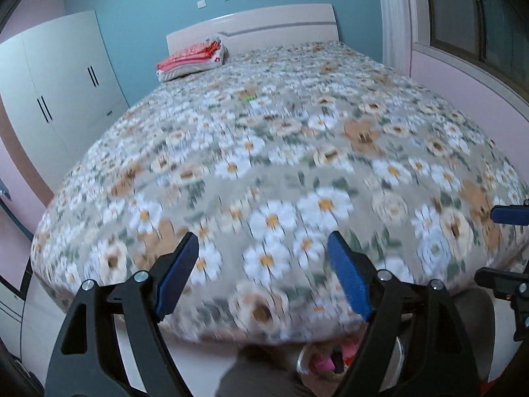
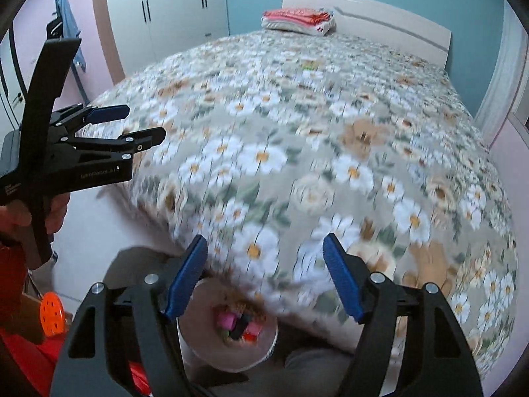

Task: Collect trash
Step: 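Raise both open tools from the bin toward the bed, then grasp the green block with left tool while right tool grasps the clear cup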

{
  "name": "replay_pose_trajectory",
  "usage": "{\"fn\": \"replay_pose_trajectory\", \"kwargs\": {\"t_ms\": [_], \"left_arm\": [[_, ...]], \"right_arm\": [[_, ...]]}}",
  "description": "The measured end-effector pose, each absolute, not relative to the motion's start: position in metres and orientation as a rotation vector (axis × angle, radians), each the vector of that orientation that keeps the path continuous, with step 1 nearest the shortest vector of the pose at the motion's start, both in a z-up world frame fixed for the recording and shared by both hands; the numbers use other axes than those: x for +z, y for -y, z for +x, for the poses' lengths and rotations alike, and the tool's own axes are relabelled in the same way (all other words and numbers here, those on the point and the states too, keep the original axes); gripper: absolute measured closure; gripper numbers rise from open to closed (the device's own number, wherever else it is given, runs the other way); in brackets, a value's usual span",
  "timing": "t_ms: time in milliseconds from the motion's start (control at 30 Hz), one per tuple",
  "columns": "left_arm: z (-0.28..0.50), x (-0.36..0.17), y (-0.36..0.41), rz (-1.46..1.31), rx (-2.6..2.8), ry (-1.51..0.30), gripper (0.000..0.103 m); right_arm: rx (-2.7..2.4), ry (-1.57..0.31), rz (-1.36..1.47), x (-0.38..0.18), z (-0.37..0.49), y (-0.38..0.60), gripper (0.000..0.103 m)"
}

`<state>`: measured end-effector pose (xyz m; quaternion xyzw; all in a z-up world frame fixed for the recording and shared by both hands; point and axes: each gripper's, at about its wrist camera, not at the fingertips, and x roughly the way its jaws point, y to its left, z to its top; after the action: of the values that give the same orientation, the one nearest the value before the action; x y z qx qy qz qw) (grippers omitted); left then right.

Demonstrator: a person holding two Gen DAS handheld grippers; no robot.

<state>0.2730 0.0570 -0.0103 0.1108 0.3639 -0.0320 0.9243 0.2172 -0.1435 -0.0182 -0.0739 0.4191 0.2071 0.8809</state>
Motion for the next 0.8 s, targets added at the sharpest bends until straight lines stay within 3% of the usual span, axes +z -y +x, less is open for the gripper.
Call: {"fn": "replay_pose_trajectory", "kwargs": {"t_ms": [400,800], "left_arm": [[0.435,0.019,-0.059,0.294,-0.100,-0.721,0.024],[0.645,-0.014,-0.054,0.406,-0.219,-0.729,0.024]], "right_arm": [[0.444,-0.833,-0.094,0.015,0.350,0.140,0.026],[0.402,-0.859,-0.062,-0.005,0.541,0.123,0.021]]}}
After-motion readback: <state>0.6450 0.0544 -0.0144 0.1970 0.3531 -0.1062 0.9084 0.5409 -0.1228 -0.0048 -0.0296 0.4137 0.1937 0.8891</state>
